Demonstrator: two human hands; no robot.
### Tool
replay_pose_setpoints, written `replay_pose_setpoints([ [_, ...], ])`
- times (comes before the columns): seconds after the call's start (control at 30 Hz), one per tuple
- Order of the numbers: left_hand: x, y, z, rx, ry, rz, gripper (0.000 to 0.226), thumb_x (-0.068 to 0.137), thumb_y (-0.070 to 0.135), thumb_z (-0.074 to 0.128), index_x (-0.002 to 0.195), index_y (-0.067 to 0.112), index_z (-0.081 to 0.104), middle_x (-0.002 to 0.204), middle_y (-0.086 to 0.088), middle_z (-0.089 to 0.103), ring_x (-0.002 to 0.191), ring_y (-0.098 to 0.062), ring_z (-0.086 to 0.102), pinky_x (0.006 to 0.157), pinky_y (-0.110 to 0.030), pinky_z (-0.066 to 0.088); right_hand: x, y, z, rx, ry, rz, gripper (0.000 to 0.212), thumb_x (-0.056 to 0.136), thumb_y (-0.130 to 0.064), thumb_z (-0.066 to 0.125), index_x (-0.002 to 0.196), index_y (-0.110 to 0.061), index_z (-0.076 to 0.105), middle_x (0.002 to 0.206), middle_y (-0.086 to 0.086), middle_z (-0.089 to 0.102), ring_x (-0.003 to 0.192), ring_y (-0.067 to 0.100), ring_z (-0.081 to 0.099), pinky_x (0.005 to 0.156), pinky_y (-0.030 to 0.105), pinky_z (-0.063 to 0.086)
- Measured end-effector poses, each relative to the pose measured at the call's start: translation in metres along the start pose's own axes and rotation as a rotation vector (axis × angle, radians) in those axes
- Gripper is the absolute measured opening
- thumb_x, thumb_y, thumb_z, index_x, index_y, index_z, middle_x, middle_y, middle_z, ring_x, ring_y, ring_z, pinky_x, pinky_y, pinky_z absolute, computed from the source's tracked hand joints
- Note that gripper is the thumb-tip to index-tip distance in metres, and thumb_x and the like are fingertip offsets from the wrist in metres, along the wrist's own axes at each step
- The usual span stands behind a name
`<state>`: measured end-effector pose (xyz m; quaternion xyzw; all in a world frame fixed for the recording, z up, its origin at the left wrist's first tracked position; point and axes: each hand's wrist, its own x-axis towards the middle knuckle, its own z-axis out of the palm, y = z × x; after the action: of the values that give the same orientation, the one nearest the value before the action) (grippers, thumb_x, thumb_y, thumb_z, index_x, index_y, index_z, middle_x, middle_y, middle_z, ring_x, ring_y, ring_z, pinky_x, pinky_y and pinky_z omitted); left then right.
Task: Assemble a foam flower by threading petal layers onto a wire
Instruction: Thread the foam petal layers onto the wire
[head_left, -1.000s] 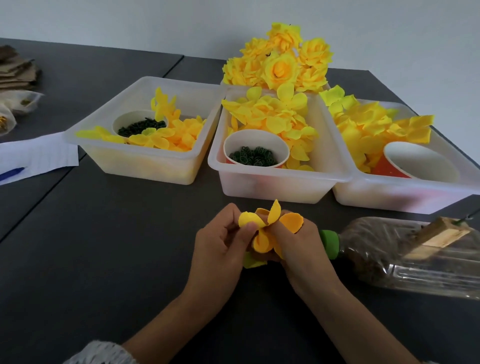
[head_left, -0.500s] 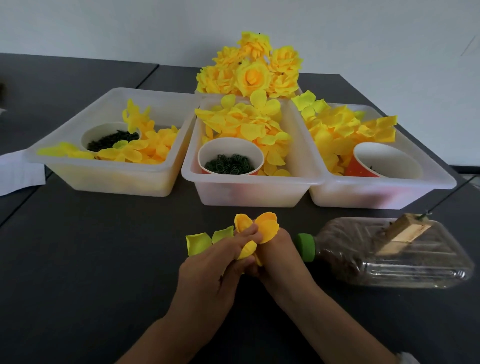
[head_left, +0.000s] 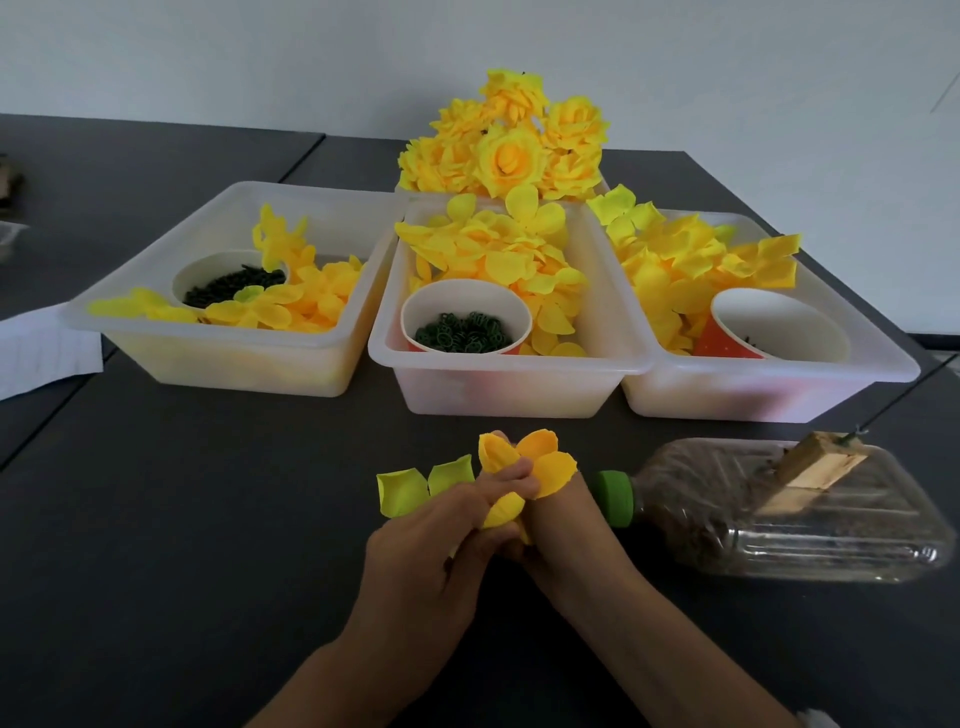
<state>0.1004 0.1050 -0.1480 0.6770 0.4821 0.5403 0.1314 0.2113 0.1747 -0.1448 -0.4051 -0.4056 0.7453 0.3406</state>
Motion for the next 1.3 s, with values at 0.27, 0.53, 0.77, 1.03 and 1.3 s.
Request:
replay_pose_setpoints([
  [0.27, 0.008, -0.002, -0.003, 0.186, 0.124, -0.213, 0.028, 0.073, 0.05, 0.064, 0.092, 0.04, 0.046, 0.095, 0.021, 0.055, 0.089, 0.002, 0.055, 0.072, -0.005, 0.042, -0.005, -0.003, 0.009, -0.404, 0.184, -0.477, 0.018, 0.083, -0.015, 0.067, 0.074, -0.027, 0.058, 0.066, -0.009, 0.062, 0.058, -0.001, 0.055, 0.051, 0.015, 0.047],
  [0.53, 0.012, -0.007, 0.0, 0.104, 0.061, -0.318, 0.03, 0.078, 0.059, 0.05, 0.069, 0.03, 0.049, 0.076, 0.014, 0.06, 0.065, -0.006, 0.058, 0.052, -0.01, 0.043, -0.01, 0.01, 0.012, -0.936, 0.293, -0.784, 0.042, 0.085, -0.015, 0.066, 0.077, -0.044, 0.037, 0.069, -0.015, 0.051, 0.073, 0.007, 0.058, 0.057, 0.022, 0.052],
  [0.77, 0.013, -0.01, -0.006, 0.315, -0.025, -0.194, 0.025, 0.09, 0.031, 0.049, 0.069, 0.04, 0.039, 0.066, 0.018, 0.047, 0.068, -0.004, 0.054, 0.06, -0.01, 0.042, -0.006, 0.009, 0.014, -0.756, 0.398, -0.678, 0.034, 0.084, -0.018, 0.069, 0.073, -0.036, 0.042, 0.064, -0.014, 0.053, 0.072, -0.013, 0.058, 0.05, 0.002, 0.043],
  [1.03, 0.012, -0.002, -0.003, 0.275, 0.017, -0.153, 0.024, 0.095, 0.039, 0.042, 0.071, 0.04, 0.037, 0.068, 0.019, 0.046, 0.074, 0.003, 0.05, 0.065, -0.002, 0.038, -0.001, 0.008, 0.005, -0.551, 0.368, -0.487, 0.02, 0.086, -0.028, 0.066, 0.078, -0.028, 0.049, 0.072, -0.005, 0.056, 0.062, 0.0, 0.054, 0.051, 0.015, 0.046],
  [1.3, 0.014, -0.011, -0.01, 0.434, 0.085, -0.089, 0.019, 0.092, 0.04, 0.045, 0.074, 0.033, 0.046, 0.067, 0.014, 0.052, 0.056, -0.005, 0.051, 0.048, -0.014, 0.041, -0.009, 0.004, 0.012, -0.54, 0.396, -0.563, 0.025, 0.085, -0.026, 0.068, 0.084, -0.036, 0.045, 0.079, -0.01, 0.058, 0.072, -0.002, 0.058, 0.055, 0.018, 0.048],
])
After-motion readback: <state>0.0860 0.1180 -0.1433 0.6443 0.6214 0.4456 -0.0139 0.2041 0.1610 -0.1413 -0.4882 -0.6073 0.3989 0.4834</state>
